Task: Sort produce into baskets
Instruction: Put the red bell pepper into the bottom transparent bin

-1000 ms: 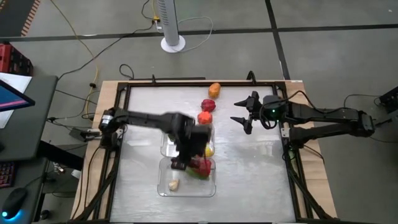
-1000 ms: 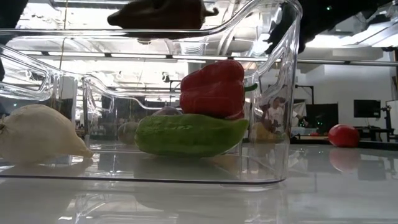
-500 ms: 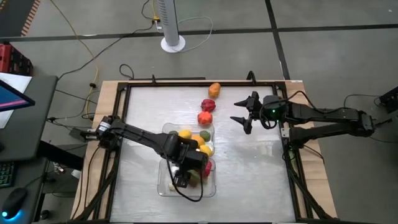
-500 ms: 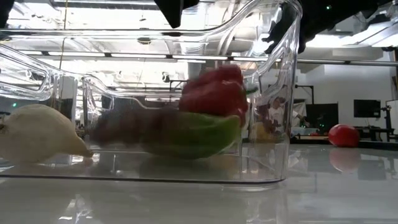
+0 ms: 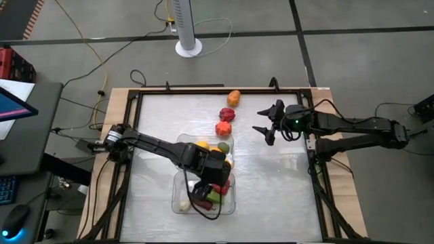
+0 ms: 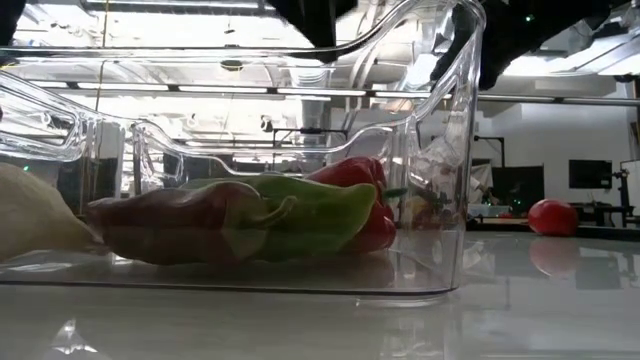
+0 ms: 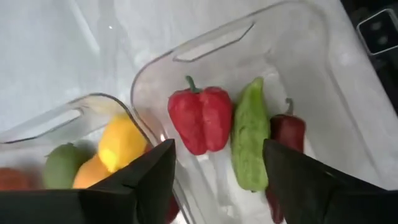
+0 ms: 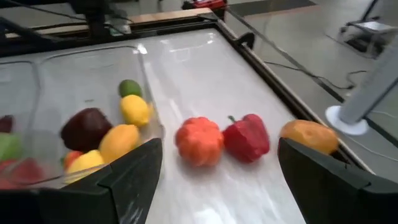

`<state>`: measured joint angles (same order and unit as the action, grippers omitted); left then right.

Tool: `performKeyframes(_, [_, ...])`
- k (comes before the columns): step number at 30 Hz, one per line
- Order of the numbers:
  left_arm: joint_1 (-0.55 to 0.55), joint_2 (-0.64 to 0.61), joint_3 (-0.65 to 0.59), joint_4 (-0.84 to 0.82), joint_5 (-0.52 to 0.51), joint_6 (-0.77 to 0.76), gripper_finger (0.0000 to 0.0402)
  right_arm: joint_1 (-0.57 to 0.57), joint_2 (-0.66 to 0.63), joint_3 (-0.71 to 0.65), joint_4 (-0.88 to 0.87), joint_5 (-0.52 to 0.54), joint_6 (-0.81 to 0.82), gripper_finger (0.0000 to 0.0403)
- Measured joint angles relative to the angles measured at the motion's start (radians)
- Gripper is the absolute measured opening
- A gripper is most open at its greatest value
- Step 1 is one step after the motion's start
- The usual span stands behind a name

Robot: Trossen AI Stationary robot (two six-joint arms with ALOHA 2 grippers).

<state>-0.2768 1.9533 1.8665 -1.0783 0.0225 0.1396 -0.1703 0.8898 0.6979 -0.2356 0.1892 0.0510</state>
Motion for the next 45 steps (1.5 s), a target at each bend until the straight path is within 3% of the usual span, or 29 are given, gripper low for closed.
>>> performKeyframes(6, [0.048, -0.088, -0.269, 0.224, 0.052, 0.025, 0.0201, -0.023, 0.011, -0.048, 0.044, 0.066, -0.012, 0.0345])
performKeyframes(12, [0.097, -0.247, -0.500, 0.453, 0.047, 0.041, 0.0186, -0.086, 0.086, -0.141, 0.268, 0.051, -0.066, 0.0345])
performKeyframes(18, [0.138, -0.495, -0.730, 0.889, 0.037, 0.201, 0.0179, -0.150, 0.274, -0.153, 0.477, -0.005, -0.061, 0.0345])
performKeyframes(24, [0.207, -0.712, -0.896, 1.153, -0.127, 0.274, 0.0178, -0.161, 0.514, -0.128, 0.668, -0.012, -0.137, 0.0348])
performKeyframes(29, [0.238, -0.851, -0.920, 1.139, -0.154, 0.219, 0.0178, -0.222, 0.673, 0.021, 0.629, -0.123, -0.207, 0.0368])
performKeyframes(32, [0.238, -0.909, -0.944, 1.097, -0.155, 0.183, 0.0178, -0.261, 0.769, 0.150, 0.496, -0.188, -0.243, 0.0384])
performKeyframes(38, [0.231, -1.003, -1.079, 1.109, -0.186, 0.192, 0.0178, -0.284, 0.885, 0.373, 0.245, -0.214, -0.336, 0.0395])
performKeyframes(42, [0.233, -1.051, -1.116, 1.115, -0.271, 0.191, 0.0178, -0.285, 0.911, 0.409, 0.240, -0.219, -0.378, 0.0397])
performKeyframes(45, [0.232, -1.082, -1.127, 1.082, -0.270, 0.164, 0.0178, -0.303, 0.916, 0.410, 0.219, -0.249, -0.386, 0.0399])
